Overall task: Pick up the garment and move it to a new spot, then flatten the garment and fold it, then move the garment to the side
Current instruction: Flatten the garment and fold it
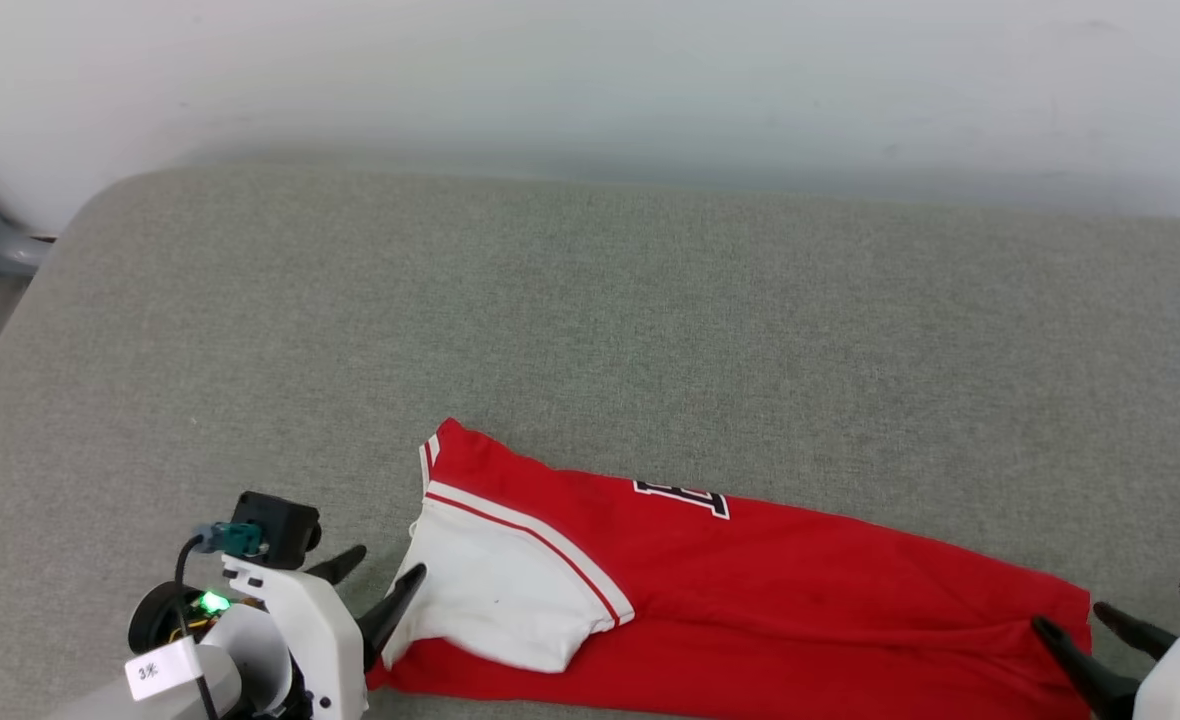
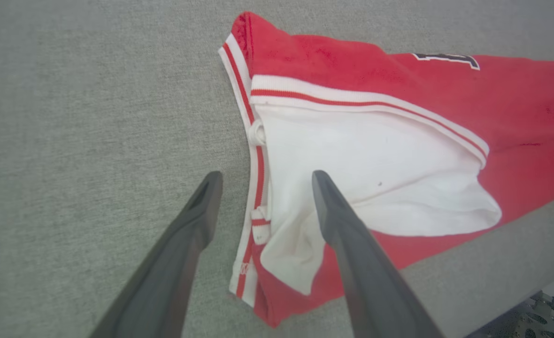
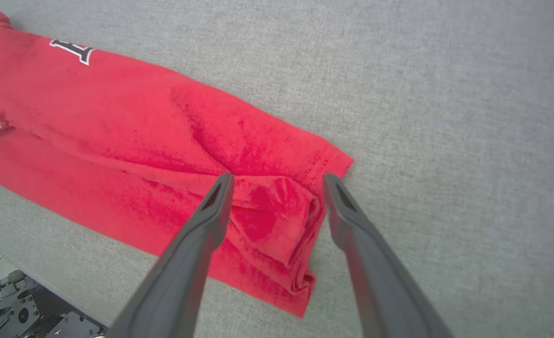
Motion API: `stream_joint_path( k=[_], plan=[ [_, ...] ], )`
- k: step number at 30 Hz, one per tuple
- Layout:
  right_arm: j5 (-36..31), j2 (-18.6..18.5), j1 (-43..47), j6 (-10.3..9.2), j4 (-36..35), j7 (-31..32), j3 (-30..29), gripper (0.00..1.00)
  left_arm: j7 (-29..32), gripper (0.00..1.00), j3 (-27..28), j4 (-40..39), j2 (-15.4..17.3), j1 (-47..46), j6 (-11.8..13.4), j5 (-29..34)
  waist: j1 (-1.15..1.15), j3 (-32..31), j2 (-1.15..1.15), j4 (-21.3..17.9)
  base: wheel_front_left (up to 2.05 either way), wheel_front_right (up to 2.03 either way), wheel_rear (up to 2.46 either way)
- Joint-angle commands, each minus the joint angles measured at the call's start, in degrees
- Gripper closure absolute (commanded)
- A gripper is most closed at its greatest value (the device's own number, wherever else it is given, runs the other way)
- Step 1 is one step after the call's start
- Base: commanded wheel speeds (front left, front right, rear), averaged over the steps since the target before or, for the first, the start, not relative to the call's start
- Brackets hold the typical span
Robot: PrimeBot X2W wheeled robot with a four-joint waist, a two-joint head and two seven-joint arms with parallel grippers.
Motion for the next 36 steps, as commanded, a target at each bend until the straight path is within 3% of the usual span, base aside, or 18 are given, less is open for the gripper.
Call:
stream_joint_path(
  k=[1, 6, 12, 19, 27, 36],
  plan=[
    [0.2, -0.34, 1.02, -0.07, -1.53, -0.27, -1.09, 0.0, -2.31, 0.0, 0.95, -0.79, 0.32, 1.0, 1.33, 0.55, 0.0, -1.0, 0.0, 0.08, 0.0, 0.0, 0.0],
    [0.24, -0.78, 2.37, -0.07, -5.55, 1.66, -4.63, 0.0, -9.21, 0.0, 4.05, -3.64, 1.55, 2.48, 6.47, 1.83, 0.0, -2.06, 0.0, 0.33, 0.0, 0.0, 0.0],
    [1.42, -1.95, 2.46, -0.07, -6.14, 6.53, -7.91, 0.0, -12.14, 0.0, 9.95, -7.31, 1.07, 5.01, 12.44, 5.21, 0.0, -2.15, 0.0, 0.86, 0.0, 0.0, 0.0],
    [3.66, -3.28, 1.46, -0.07, -3.5, 14.88, -9.08, 0.0, -12.32, 0.0, 24.15, -11.87, -2.56, 11.46, 17.37, 17.96, 0.0, -1.16, 0.0, 2.21, 0.0, 0.0, 0.0],
    [4.0, -1.05, -0.74, -0.07, 0.61, 18.94, -9.42, 0.0, -12.33, 0.0, 37.92, -15.01, -8.81, 19.51, 19.44, 33.55, 0.0, 0.49, 0.0, 4.09, 0.0, 0.0, 0.0],
    [3.87, 1.07, -1.39, -0.07, 2.77, 19.8, -8.08, 0.0, -12.35, 0.0, 50.25, -16.94, -18.88, 27.58, 16.86, 46.18, 0.0, 2.66, 0.0, 5.6, 0.0, 0.0, 0.0]
  ],
)
